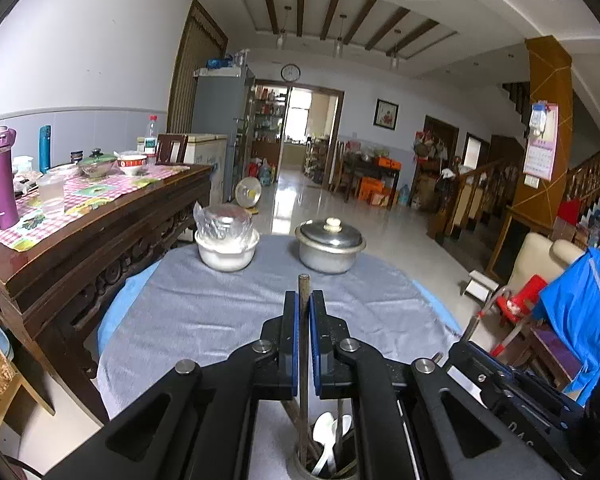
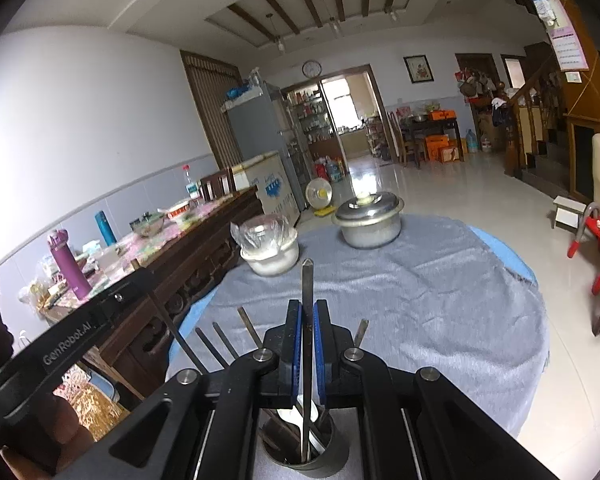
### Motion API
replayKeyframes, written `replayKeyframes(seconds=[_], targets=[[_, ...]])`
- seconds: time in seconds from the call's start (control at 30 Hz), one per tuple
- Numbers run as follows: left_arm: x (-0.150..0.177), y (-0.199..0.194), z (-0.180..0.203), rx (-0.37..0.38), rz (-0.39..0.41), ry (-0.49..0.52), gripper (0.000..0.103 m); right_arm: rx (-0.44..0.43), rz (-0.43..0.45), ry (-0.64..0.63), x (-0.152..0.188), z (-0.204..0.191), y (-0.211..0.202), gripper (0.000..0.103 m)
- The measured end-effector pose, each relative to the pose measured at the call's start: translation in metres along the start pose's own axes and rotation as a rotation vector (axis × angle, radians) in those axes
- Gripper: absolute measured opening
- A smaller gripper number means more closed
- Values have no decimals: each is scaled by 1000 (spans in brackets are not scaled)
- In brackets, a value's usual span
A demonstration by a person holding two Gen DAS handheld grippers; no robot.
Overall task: Organize utensils
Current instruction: 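Open both grippers to release the chopsticks into the cup, then raise both open grippers up away from the cup rim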
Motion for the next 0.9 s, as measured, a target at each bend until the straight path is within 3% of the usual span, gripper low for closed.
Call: replayKeyframes(seconds=[0.03, 0.1, 0.13, 0.17, 0.23, 0.47, 0.6, 0.7, 0.9], targets=[[2, 3, -1, -11, -11, 11, 10, -11, -24, 1, 2, 1, 6, 8], [6, 6, -2, -34, -23, 30, 35, -26, -49, 26, 6, 6, 13, 10], [7, 5, -4, -49, -22, 38, 57, -48, -63, 41, 7, 9, 14, 11], [8, 3, -6, -64, -11, 40, 64, -73, -68, 53, 8, 12, 14, 11], [10, -4, -9, -93, 15, 55, 65, -90, -52, 68, 7, 17, 9, 12], [8, -32, -28, -288, 65, 111, 91, -93, 29, 60, 3, 19, -25, 50], [10, -39, -39, -371, 42, 135, 92, -85, 36, 24, 8, 8, -39, 53], [16, -45, -46, -387, 10, 130, 92, -44, 33, -23, 13, -6, -49, 61], [25, -55, -57, -399, -10, 120, 93, 40, 22, -111, 31, -27, -61, 67]])
Point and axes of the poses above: each gripper's, at about its wrist camera, not at the fingertips, and y roughly the way its jaws point, z to its right, x to its underside, the point moved 3 cm from there along y, roughly the way its jaws point, and after that the axes turned 8 degrees about -z, right-handed, at the moved point
